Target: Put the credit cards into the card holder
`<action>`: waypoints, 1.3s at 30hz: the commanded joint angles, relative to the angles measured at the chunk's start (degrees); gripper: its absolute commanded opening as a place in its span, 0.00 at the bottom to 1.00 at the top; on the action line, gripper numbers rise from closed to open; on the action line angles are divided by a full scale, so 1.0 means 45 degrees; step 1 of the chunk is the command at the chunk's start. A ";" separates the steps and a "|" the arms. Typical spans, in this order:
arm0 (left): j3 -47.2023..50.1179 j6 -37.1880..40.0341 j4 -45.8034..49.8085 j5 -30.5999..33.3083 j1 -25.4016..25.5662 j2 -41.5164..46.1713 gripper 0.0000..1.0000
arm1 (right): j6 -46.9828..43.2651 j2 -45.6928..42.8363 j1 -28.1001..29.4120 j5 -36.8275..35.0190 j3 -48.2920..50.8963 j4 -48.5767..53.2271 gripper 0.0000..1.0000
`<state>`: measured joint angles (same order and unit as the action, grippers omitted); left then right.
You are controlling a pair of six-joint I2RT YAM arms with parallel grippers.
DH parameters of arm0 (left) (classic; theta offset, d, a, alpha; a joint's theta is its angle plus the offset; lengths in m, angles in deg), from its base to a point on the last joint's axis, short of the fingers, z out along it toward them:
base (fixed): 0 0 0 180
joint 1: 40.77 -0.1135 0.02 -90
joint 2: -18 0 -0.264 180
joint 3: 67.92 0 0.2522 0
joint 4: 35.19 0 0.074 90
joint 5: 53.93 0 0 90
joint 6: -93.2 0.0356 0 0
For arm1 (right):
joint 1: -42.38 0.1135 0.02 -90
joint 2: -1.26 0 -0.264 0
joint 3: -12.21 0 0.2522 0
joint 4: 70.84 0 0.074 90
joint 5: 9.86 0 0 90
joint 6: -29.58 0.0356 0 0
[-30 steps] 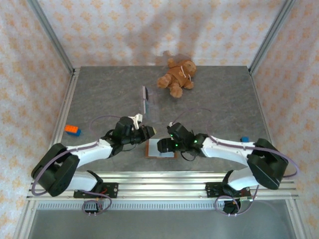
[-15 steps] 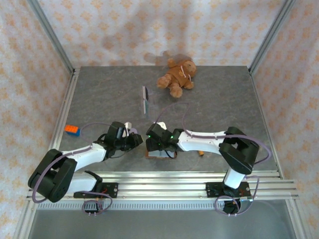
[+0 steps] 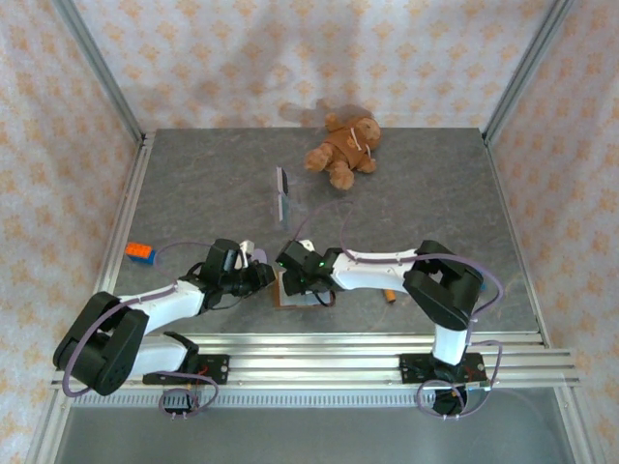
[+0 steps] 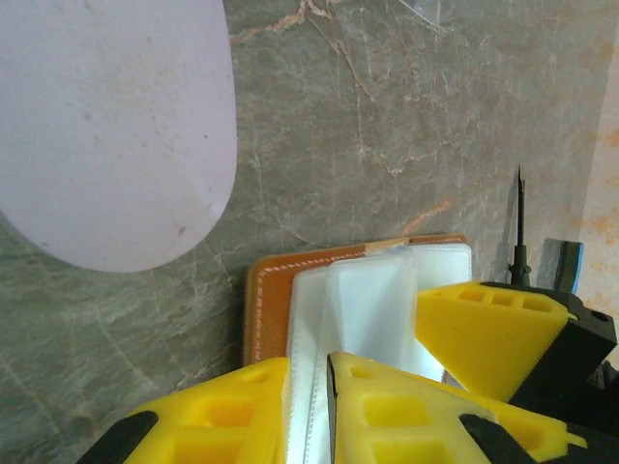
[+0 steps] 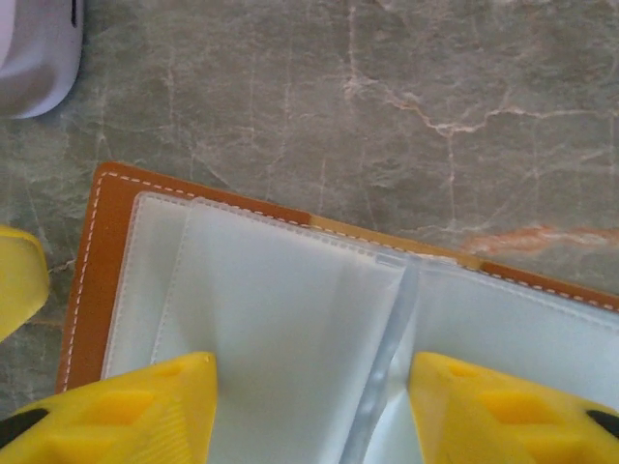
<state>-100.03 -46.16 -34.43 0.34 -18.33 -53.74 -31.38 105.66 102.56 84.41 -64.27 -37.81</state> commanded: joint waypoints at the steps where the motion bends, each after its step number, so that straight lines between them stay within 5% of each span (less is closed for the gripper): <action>1: 0.0094 0.0267 -0.0229 -0.0542 -0.0091 0.0151 0.19 | -0.0168 0.0366 0.0043 0.0286 0.0096 0.0210 0.47; 10: -0.0024 -0.0129 -0.0979 -0.1272 -0.0083 0.0261 0.16 | -0.0772 0.0086 0.0043 0.1192 0.0663 -0.0888 0.27; 31: -0.0066 -0.0616 -0.2608 -0.1125 -0.0083 -0.1888 0.23 | -0.1043 -0.0212 -0.0136 0.2488 0.1594 -0.2563 0.24; 39: -0.0403 0.0779 0.1716 0.0273 -0.0103 0.0423 0.27 | -0.1020 -0.0270 -0.0177 0.2547 0.1710 -0.2679 0.23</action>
<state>-100.31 -46.34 -35.91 -1.87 -18.42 -55.21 -35.60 104.59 101.80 94.77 -58.26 -51.61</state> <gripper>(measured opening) 0.271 0.227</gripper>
